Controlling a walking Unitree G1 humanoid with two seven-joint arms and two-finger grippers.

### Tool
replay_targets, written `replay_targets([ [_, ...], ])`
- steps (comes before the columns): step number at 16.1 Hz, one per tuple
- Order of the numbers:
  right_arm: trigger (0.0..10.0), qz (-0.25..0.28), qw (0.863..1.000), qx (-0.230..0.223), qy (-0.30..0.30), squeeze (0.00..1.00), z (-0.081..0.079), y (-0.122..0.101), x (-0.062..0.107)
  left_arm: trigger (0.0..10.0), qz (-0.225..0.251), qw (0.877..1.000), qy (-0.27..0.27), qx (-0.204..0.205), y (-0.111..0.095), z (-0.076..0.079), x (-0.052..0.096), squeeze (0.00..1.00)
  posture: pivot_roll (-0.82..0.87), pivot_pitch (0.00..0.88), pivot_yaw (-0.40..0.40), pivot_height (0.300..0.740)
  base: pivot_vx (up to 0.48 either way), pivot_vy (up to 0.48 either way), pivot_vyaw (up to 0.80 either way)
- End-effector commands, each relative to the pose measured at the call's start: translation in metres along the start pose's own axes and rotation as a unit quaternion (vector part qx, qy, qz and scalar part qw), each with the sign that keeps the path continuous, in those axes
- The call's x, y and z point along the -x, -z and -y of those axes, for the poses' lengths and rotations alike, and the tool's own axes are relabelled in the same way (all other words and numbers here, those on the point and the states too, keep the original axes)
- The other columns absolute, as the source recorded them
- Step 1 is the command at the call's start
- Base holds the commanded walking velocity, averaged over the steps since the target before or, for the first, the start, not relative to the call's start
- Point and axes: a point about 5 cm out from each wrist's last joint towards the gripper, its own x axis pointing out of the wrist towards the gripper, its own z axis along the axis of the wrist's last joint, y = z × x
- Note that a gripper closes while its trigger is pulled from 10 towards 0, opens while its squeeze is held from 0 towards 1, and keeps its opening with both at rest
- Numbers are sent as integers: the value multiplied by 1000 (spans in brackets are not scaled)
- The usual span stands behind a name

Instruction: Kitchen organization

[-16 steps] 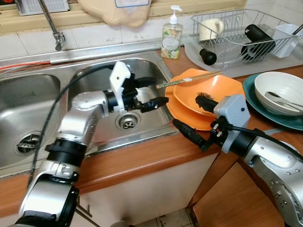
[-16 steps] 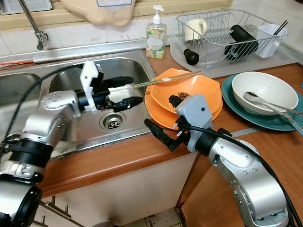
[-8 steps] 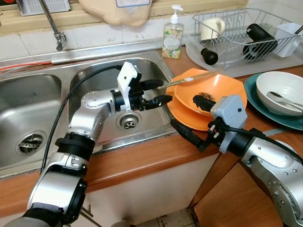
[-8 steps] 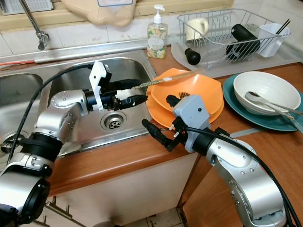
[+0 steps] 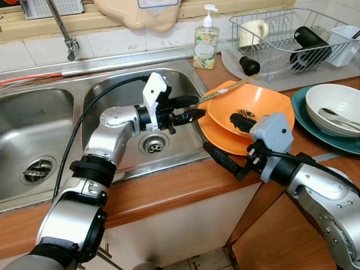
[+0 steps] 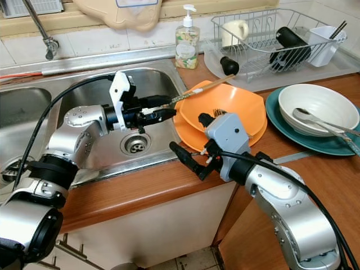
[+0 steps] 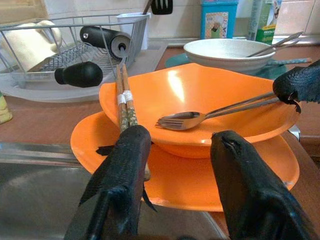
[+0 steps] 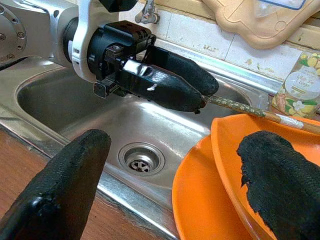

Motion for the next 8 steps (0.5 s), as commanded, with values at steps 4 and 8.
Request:
replay_targets([
  [4, 10000, 2, 1000, 11, 0, 0, 2, -3, -1, 0, -2, 1000, -3, -23, -7, -5, -2, 0, -138, 0, 88, 740, 0, 0, 0],
  [8, 10000, 2, 1000, 12, 0, 0, 2, -2, -1, 0, 16, 999, 1, -29, -14, -5, -2, 0, -139, 0, 86, 740, 0, 0, 0],
])
